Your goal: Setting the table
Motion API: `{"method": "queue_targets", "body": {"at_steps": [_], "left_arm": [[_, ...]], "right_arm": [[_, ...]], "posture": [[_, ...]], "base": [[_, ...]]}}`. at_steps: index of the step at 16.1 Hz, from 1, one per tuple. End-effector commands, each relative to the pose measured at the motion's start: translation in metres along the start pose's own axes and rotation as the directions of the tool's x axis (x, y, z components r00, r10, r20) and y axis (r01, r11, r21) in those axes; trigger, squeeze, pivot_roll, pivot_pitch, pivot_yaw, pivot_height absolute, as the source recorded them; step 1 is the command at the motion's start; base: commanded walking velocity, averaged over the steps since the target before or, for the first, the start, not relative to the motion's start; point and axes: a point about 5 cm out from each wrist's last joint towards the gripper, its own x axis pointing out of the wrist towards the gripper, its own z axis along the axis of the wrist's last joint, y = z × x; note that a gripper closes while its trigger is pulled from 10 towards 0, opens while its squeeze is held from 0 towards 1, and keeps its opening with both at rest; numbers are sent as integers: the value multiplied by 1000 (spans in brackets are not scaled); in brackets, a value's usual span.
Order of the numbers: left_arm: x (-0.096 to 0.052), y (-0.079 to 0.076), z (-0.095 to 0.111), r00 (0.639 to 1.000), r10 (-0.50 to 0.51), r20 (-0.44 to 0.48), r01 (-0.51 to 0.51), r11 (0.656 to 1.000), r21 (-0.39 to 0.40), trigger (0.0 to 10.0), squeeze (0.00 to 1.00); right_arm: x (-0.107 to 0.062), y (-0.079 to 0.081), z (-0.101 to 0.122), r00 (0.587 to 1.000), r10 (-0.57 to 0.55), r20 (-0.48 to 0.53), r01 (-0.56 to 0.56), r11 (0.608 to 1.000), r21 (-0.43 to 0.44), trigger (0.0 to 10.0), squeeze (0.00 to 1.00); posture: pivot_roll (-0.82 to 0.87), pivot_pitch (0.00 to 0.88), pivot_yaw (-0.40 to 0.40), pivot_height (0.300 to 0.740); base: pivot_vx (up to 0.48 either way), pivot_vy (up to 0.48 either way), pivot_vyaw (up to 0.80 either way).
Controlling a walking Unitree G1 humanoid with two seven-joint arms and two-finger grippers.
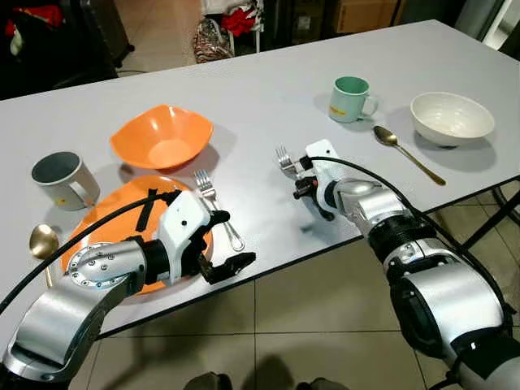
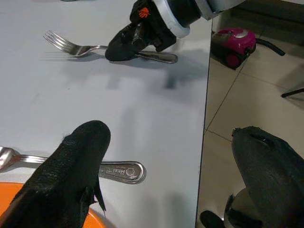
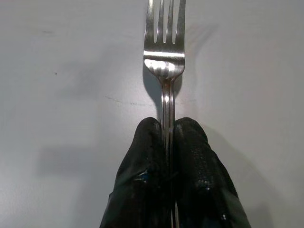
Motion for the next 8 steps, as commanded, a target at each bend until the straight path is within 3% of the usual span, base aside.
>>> {"method": "queue_targets", "body": {"at_steps": [1, 8], "left_arm": [[-1, 0, 2, 1000, -9, -4, 9, 1000, 13, 10000, 0], [-1, 4, 3, 1000, 10, 0, -10, 1000, 21, 10000, 0]], "right_arm": [[1, 3, -4, 999, 6, -36, -6, 1000, 13, 10000, 0], [-2, 3, -13, 994, 33, -107, -32, 999, 20, 10000, 0]], "posture": [[-49, 111, 33, 740], [-62, 87, 29, 740]], "base": [[0, 0, 0], [0, 0, 0]]}}
